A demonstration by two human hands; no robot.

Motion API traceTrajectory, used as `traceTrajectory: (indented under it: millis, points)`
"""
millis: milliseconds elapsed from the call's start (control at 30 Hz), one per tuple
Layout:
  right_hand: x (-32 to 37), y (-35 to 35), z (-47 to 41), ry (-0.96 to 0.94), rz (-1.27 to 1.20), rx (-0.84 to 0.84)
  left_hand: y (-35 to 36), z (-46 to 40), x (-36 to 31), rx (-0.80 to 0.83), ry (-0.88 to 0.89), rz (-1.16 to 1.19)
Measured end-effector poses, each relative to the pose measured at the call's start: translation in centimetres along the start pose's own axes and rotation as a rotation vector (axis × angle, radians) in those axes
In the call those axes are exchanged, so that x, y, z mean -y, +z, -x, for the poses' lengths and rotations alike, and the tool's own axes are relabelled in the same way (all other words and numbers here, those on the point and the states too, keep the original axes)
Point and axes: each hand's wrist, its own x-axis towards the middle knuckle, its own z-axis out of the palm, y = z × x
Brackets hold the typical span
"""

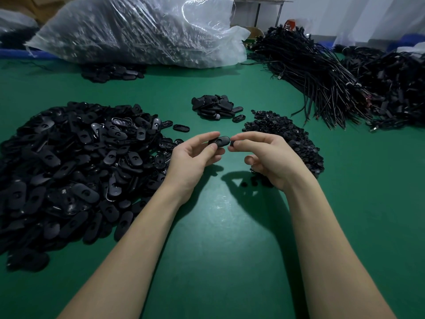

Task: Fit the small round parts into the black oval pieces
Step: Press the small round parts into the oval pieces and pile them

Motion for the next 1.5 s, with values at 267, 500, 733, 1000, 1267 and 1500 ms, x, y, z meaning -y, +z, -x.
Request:
traceTrajectory:
  millis: [267,500,733,1000,1267,1500]
  points:
    - [0.3,0.6,0.3,-0.083,0.121,-0.157,-0.2,0.0,0.3,-0.001,0.030,-0.064]
    - [0.1,1.3,0.1,-0.107,0.253,-0.231,0.0,0.2,0.0,0.041,-0.004,0.007]
    - [-0.2,1.5,-0.2,-0.124,0.261,-0.257,0.0,0.3,-0.1,0.049,0.017,0.001]
    - [-0.3,1.6,-0.3,-0.135,0.277,-0.248,0.0,0.3,-0.1,0.047,0.008,-0.023]
    - [-0.2,1.5,0.0,-0.070,0.314,-0.254,-0.2,0.3,-0.1,0.049,-0.006,-0.056]
    - [-0.1,0.7,0.5,-0.030,0.118,-0.044,-0.7,0.1,-0.2,0.091,-0.035,-0.047]
